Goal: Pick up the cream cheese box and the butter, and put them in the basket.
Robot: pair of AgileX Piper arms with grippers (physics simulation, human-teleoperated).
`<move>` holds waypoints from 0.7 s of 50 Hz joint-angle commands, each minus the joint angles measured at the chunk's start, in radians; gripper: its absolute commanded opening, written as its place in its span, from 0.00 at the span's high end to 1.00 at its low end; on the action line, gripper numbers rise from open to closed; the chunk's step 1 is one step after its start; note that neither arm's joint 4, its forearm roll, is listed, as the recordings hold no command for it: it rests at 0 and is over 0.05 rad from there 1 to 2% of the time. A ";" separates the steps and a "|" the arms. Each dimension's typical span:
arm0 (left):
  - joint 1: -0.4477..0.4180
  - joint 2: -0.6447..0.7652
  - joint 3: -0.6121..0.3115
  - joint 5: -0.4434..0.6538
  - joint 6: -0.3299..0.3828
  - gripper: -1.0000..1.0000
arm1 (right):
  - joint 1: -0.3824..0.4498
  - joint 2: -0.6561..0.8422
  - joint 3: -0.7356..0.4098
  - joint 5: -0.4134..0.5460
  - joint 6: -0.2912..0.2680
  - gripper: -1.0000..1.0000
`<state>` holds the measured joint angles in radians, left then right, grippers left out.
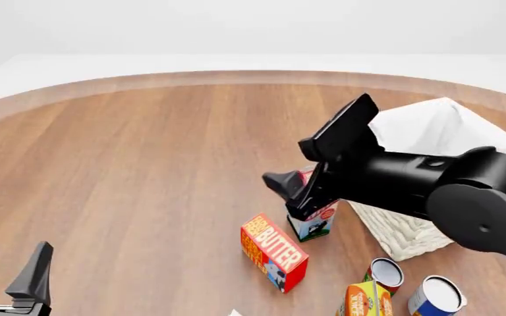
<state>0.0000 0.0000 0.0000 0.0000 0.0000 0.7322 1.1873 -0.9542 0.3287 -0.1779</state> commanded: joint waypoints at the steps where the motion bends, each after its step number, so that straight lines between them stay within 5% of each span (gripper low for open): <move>1: 0.000 0.000 0.000 0.000 0.000 0.00 | -0.011 0.062 0.009 -0.014 0.016 0.00; 35: 0.000 0.000 0.000 0.000 0.000 0.00 | 0.001 0.136 0.085 -0.077 0.111 0.00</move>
<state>0.0000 0.0000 0.0000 0.0000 0.0000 0.7245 1.3117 -0.8863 0.2620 -0.1003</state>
